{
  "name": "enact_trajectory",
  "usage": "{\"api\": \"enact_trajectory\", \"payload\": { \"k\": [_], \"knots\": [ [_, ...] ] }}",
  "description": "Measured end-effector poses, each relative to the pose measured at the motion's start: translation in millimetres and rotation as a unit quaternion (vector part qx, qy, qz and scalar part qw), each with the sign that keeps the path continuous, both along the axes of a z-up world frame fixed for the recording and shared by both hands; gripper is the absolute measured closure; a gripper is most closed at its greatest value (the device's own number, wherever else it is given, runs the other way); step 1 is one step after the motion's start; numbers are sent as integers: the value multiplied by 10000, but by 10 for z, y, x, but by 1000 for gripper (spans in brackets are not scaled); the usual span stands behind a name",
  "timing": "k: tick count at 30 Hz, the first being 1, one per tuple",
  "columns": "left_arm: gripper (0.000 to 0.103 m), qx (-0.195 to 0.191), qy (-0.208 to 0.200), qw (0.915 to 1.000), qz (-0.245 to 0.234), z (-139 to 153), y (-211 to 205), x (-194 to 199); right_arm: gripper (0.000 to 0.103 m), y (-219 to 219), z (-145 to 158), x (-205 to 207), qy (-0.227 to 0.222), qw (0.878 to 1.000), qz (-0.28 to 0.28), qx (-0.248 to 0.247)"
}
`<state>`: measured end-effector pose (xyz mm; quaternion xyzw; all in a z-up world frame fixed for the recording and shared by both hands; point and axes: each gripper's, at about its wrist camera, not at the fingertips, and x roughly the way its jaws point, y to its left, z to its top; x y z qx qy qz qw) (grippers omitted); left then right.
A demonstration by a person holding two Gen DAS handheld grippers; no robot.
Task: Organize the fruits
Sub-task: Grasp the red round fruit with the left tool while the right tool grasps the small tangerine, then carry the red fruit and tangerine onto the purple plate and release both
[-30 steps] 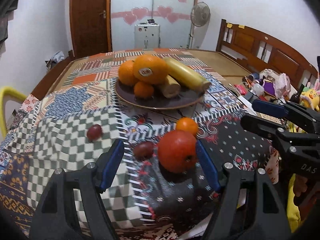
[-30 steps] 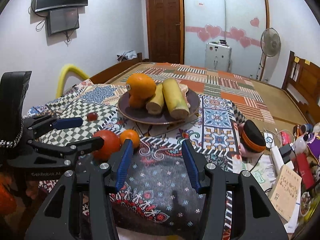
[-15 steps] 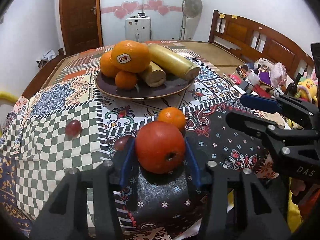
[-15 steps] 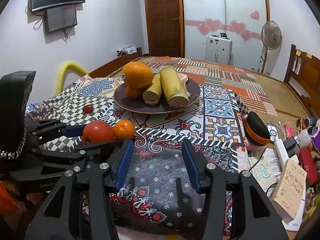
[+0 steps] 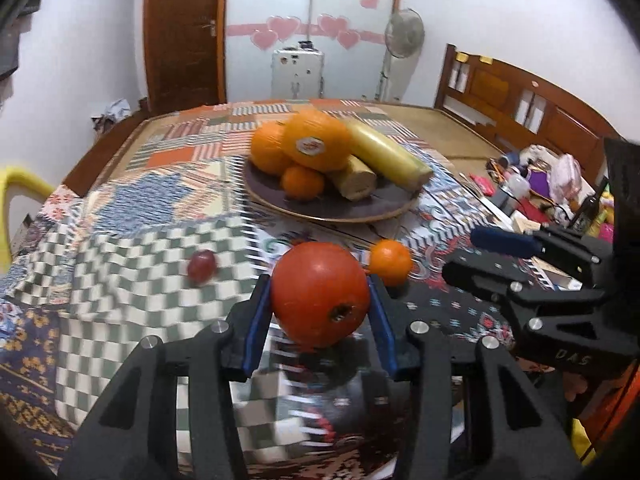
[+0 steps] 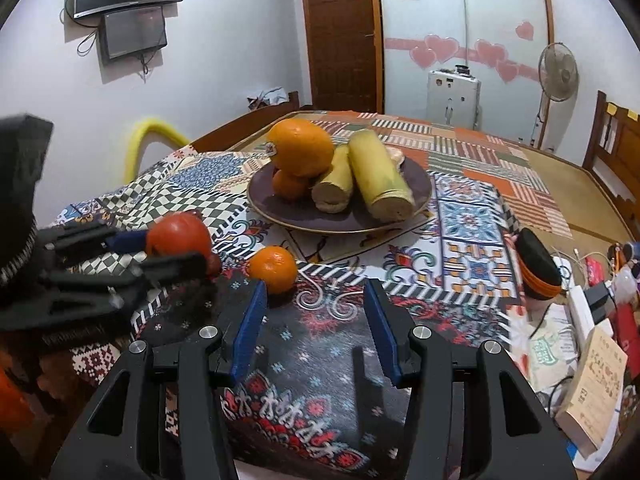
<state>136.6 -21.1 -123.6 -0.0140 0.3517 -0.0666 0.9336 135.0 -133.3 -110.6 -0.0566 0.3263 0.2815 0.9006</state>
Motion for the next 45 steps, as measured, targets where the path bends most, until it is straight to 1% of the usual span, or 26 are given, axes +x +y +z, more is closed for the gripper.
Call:
{"api": "enact_trajectory", "payload": {
  "k": [2,6,9,12,15,18,26,31,35,40,45],
  "knots": [
    [57,23,-37,9999,92,26,99,-2,56,72,-38,33,58,10000,72,-7],
    [57,-48,-21,9999,159,24,255,12,56,215,-101,95,149,9997,180,-32],
    [57,-44,-29,9998,196,12,317,27,56,314,-154,162,285,9992,242,-106],
    [57,-50,-31,9998,205,-10,349,52,56,362,-204,213,391,9988,278,-51],
    [57,-63,-30,9998,195,-21,366,80,70,355,-204,241,416,9987,290,3],
    [57,-91,-16,9998,183,-22,365,130,71,323,-197,249,443,9985,310,90],
    [57,-89,-18,9999,93,42,251,289,71,145,-79,255,247,9994,178,182],
    [57,-110,-39,9999,-66,106,141,410,71,89,-15,323,121,9997,62,177],
    [57,-59,26,9998,-202,113,33,553,71,79,5,409,74,9999,0,148],
    [57,-163,226,9988,-401,80,-78,740,71,125,9,525,41,9999,-3,98],
    [57,-93,298,9986,-430,49,-167,884,71,119,-39,607,138,9999,57,25]
  ]
}}
